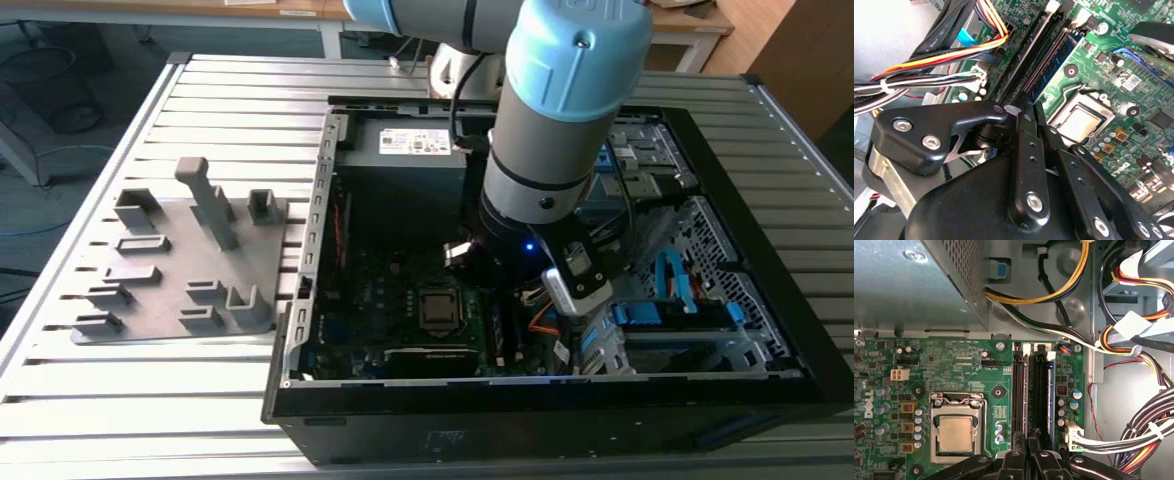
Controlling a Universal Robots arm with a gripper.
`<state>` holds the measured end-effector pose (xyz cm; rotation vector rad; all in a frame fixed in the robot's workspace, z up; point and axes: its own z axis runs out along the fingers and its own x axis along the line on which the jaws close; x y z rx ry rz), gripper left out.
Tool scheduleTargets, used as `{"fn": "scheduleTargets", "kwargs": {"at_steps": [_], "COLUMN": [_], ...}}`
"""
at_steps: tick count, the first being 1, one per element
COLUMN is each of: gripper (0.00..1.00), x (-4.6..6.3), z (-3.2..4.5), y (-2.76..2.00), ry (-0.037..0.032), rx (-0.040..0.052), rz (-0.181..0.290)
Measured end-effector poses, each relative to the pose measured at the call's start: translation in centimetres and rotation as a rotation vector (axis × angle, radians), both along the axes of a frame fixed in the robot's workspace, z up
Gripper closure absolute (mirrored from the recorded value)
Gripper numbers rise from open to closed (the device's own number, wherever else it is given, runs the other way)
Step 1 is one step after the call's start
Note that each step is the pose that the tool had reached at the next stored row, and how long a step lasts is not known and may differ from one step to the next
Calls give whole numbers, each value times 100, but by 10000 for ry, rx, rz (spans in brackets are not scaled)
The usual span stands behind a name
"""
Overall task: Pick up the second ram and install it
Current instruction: 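Insert the second ram into the second slot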
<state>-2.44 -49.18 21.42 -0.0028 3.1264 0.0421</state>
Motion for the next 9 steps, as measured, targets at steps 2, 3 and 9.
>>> {"fn": "scheduleTargets", "kwargs": {"at_steps": [2,3,9], "gripper": [86,86,86], "x": [2,2,2], "z": [-1,-8,-56], "y": [0,0,0], "ry": [1,-1,3], "rx": [-4,-1,-11], "rz": [32,33,35]}}
